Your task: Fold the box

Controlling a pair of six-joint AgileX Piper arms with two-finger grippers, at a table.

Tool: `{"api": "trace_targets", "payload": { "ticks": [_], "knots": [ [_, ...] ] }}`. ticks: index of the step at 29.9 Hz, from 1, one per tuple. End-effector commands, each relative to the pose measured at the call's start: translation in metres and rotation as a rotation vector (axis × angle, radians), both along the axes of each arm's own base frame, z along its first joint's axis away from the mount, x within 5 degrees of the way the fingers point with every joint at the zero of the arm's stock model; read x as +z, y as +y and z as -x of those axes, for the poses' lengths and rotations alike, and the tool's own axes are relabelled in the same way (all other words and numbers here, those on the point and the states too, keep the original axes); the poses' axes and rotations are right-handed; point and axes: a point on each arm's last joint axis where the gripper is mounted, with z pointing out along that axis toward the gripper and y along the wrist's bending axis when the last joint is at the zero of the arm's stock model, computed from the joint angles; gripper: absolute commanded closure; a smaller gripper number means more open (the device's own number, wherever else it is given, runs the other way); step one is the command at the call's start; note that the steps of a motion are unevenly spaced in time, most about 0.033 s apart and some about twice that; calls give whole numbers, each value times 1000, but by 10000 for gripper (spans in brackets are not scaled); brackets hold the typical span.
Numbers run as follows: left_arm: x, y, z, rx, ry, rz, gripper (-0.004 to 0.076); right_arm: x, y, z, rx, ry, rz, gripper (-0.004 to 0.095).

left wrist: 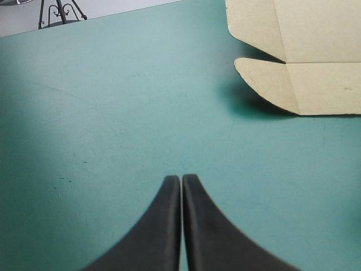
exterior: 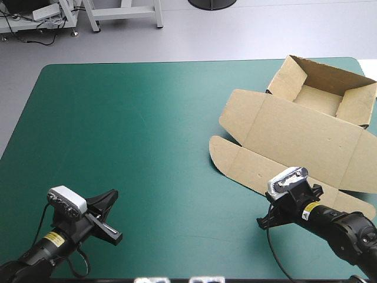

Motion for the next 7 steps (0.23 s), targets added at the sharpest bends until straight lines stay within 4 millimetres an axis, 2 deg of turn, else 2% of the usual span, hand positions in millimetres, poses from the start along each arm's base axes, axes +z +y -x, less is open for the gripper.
{"api": "trace_targets", "payload": {
  "ticks": [1,7],
  "knots": [
    [15,1,-3,31,-69,59,729,17,2,-6,-10,-129,-53,932],
    [15,1,-3,31,-70,59,729,19,2,-7,-13,-148,-61,932]
  ]
}}
